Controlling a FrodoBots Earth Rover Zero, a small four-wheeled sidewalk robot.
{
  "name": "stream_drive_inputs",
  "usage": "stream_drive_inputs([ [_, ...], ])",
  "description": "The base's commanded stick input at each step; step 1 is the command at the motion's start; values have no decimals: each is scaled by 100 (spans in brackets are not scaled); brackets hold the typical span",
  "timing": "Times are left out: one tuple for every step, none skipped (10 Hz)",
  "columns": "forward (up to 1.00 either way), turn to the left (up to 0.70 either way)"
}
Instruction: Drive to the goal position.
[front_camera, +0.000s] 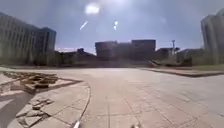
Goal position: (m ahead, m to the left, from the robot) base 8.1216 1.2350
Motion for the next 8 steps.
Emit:
stream_drive_inputs([
  [85, 6],
  [85, 6],
  [85, 6],
  [85, 6],
  [85, 6],
  [85, 6],
  [85, 6],
  [85, 6],
])
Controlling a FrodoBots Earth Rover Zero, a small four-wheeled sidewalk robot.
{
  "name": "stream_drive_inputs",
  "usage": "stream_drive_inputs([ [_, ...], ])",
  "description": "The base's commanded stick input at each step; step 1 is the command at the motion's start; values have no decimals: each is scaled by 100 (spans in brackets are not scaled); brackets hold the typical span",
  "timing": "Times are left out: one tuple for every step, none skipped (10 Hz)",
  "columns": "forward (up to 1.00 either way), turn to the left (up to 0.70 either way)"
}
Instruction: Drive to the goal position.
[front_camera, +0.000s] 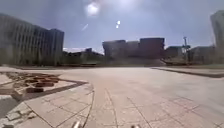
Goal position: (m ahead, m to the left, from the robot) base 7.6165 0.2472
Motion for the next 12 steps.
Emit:
stream_drive_inputs([
  [85, 6],
  [85, 6],
  [85, 6],
  [85, 6],
  [85, 6],
  [85, 6],
  [85, 6],
  [85, 6],
  [85, 6],
  [85, 6],
  [85, 6],
  [85, 6],
])
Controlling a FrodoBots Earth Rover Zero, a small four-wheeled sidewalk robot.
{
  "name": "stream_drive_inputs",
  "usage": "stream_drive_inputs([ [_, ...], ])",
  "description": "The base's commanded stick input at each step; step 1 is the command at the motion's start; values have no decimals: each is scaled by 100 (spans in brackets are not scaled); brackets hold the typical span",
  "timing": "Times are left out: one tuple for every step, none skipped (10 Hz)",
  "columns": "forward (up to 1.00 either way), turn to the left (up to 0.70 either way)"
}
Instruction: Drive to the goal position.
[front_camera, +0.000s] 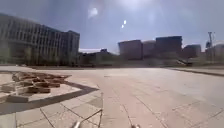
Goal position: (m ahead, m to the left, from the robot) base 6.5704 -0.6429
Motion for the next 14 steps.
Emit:
stream_drive_inputs([
  [85, 6],
  [85, 6],
  [85, 6],
  [85, 6],
  [85, 6],
  [85, 6],
  [85, 6],
  [85, 6],
  [85, 6],
  [85, 6],
  [85, 6],
  [85, -12],
  [85, -28],
  [85, -28],
])
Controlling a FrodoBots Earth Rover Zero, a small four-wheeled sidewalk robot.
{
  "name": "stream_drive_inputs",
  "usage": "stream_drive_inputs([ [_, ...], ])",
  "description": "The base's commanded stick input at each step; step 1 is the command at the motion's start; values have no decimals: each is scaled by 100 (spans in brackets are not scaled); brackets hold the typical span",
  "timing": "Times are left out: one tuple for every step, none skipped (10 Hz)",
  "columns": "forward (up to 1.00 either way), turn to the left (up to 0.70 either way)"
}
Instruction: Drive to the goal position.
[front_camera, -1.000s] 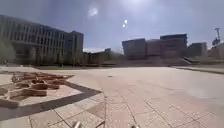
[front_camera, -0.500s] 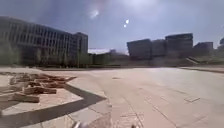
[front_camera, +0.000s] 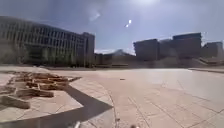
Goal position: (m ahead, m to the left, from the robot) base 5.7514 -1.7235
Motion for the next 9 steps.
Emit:
stream_drive_inputs([
  [85, -28],
  [85, -28],
  [85, -28],
  [85, -28],
  [85, -28],
  [85, -28],
  [85, -28],
  [85, -28],
  [85, -28],
])
